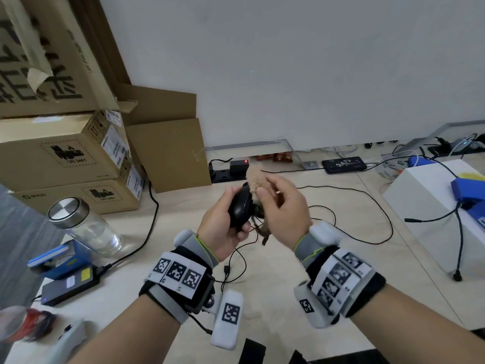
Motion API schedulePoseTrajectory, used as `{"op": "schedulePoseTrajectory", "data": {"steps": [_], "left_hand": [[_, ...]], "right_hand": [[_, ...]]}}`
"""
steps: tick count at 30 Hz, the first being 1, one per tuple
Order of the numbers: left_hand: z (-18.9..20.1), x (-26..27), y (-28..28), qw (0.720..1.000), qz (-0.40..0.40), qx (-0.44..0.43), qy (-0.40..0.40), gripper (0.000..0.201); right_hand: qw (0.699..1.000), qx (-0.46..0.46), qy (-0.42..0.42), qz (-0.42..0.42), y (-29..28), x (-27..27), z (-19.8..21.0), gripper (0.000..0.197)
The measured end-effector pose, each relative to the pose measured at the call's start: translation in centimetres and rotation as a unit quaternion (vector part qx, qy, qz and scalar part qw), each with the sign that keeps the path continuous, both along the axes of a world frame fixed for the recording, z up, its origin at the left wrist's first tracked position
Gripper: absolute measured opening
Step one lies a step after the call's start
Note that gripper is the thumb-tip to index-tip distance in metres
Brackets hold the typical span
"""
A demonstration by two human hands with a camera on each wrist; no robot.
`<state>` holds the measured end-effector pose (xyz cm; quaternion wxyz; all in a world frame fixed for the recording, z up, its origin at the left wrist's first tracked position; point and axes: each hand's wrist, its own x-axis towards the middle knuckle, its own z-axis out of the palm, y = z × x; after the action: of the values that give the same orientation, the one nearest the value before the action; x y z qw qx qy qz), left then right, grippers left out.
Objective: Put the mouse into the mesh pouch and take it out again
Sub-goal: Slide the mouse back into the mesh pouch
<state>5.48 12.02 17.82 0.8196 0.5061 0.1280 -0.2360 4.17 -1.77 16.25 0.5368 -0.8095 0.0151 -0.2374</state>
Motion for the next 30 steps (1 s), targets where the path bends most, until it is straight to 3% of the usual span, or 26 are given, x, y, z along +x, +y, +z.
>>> {"op": "schedulePoseTrajectory", "data": {"steps": [6,11,15,18,21,24,27,30], "left_hand": [[-0.1,0.3,0.2,0.999,0.000,0.031,-0.018,0.043],[-0.3,0.1,0.5,0.996,-0.034,0.068,-0.051,0.026],[-0.5,0.5,0.3,0.997,-0.020,0.056,-0.040,0.032],[-0.6,0.3,0.5,0.995,-0.073,0.048,-0.049,0.054],[-0.7,-0.3,0.6,0.987,-0.125,0.060,-0.085,0.064],[-0.8,-0.3,0.8,0.994,-0.087,0.038,-0.053,0.056],[-1.0,0.0,1.5,0.998,-0.056,0.013,0.002,0.055],[-0.8,-0.2,1.6,0.998,-0.068,0.011,-0.001,0.054]], "right_hand": [[0.981,-0.119,-0.063,0.141,1.1,-2.4,-0.9,0.023],[1.000,-0.027,-0.011,0.004,-0.5,0.4,-0.4,0.012],[0.995,-0.066,-0.031,0.075,1.5,-1.6,-0.2,0.011],[0.991,-0.071,-0.062,0.097,1.5,-1.8,-0.3,0.010],[0.994,-0.036,-0.058,0.088,1.3,-1.1,-0.2,0.010],[0.997,0.026,-0.007,0.069,1.1,-0.5,0.2,0.013],[0.997,0.069,0.015,-0.013,-0.3,0.6,0.3,0.014],[0.999,-0.002,0.040,-0.025,-1.1,0.7,0.3,0.032]]}}
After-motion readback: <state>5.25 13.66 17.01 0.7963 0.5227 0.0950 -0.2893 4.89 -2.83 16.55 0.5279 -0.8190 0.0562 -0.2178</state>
